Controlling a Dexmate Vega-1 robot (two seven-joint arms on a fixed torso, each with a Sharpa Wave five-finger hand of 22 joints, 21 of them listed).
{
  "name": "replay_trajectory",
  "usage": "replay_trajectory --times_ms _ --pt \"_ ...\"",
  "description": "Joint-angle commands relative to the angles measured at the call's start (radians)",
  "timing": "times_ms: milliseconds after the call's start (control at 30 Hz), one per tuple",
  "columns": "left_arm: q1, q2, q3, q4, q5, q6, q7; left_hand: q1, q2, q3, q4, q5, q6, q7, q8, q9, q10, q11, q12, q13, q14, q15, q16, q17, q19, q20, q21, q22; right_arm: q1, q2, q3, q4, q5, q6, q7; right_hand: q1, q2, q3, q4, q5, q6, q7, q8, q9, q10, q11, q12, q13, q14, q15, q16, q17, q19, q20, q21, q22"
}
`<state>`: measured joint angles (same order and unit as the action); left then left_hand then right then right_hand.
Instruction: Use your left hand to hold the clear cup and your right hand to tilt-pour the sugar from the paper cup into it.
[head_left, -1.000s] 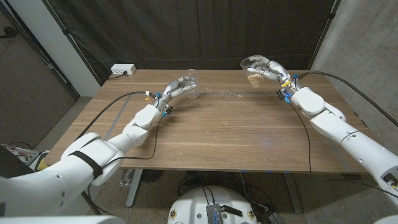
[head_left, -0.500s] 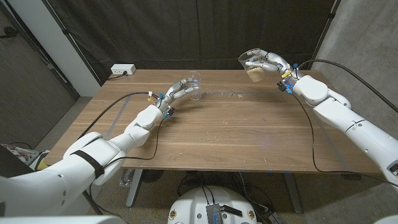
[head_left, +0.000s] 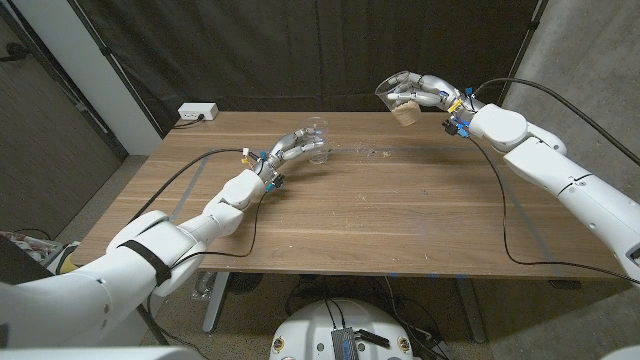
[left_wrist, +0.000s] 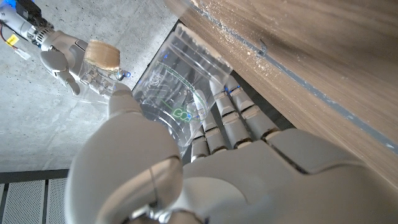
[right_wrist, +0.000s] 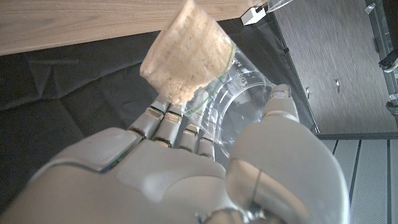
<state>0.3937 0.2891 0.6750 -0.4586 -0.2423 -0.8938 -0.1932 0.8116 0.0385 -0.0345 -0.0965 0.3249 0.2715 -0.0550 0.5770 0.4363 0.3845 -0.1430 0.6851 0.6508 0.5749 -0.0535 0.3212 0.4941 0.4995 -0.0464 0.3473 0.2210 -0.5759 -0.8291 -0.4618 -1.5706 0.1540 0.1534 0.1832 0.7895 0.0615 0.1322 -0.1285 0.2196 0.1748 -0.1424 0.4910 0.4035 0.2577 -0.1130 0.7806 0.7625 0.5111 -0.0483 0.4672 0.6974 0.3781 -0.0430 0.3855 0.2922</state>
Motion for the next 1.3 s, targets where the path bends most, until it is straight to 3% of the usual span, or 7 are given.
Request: replay_trajectory --times_ms 33,567,833,1300 --pt "0.007 -0.008 0.003 0.008 -0.006 -0.013 -0.003 0.004 0.004 -0.006 0.000 -0.004 0.008 -0.002 0.007 0.003 0.005 -0.003 0.007 0.003 0.010 -0.115 -0.005 0.003 0.001 0.000 0.004 0.002 0.046 -0.020 -0.009 -0.042 -0.013 -0.048 0.046 0.004 0.006 0.006 -0.002 -0.005 0.010 0.006 0.006 -0.001 0.008 -0.001 0.004 0.003 0.011 -0.182 0.001 0.003 0.010 -0.025 0.009 0.003" --pt "-0.007 -0.025 0.006 0.038 -0.010 -0.015 -0.016 0.009 0.007 -0.010 0.001 -0.006 0.013 -0.003 0.011 0.002 0.007 -0.004 0.010 0.005 0.014 -0.116 -0.010 0.008 0.000 0.000 0.006 0.003 0.137 -0.037 -0.029 -0.087 -0.044 -0.104 0.129 0.005 0.005 0.006 -0.002 -0.008 0.013 0.006 0.005 -0.001 0.015 -0.002 0.002 0.004 0.018 -0.182 -0.001 0.005 0.010 -0.023 0.009 0.001" --pt "-0.021 -0.035 0.013 0.059 -0.013 0.005 -0.028 0.010 0.008 -0.013 0.002 -0.008 0.013 -0.003 0.011 0.001 0.009 -0.002 0.012 0.005 0.018 -0.115 -0.012 0.010 0.000 -0.001 0.007 0.003 0.200 -0.011 -0.066 -0.076 -0.068 -0.119 0.182 0.006 0.007 0.007 -0.002 -0.009 0.016 0.006 0.004 -0.001 0.023 -0.004 0.003 0.005 0.027 -0.183 0.000 0.007 0.010 -0.022 0.010 -0.001" --pt "-0.038 -0.051 0.026 0.076 -0.018 0.024 -0.040 0.014 0.011 -0.016 0.003 -0.010 0.017 -0.006 0.014 -0.001 0.010 -0.007 0.014 0.006 0.021 -0.116 -0.017 0.015 0.000 -0.003 0.009 0.003 0.260 0.027 -0.115 -0.050 -0.096 -0.130 0.242 0.008 0.009 0.008 -0.003 -0.011 0.016 0.005 0.003 0.000 0.028 -0.005 0.002 0.007 0.034 -0.183 0.001 0.009 0.011 -0.019 0.010 -0.003"
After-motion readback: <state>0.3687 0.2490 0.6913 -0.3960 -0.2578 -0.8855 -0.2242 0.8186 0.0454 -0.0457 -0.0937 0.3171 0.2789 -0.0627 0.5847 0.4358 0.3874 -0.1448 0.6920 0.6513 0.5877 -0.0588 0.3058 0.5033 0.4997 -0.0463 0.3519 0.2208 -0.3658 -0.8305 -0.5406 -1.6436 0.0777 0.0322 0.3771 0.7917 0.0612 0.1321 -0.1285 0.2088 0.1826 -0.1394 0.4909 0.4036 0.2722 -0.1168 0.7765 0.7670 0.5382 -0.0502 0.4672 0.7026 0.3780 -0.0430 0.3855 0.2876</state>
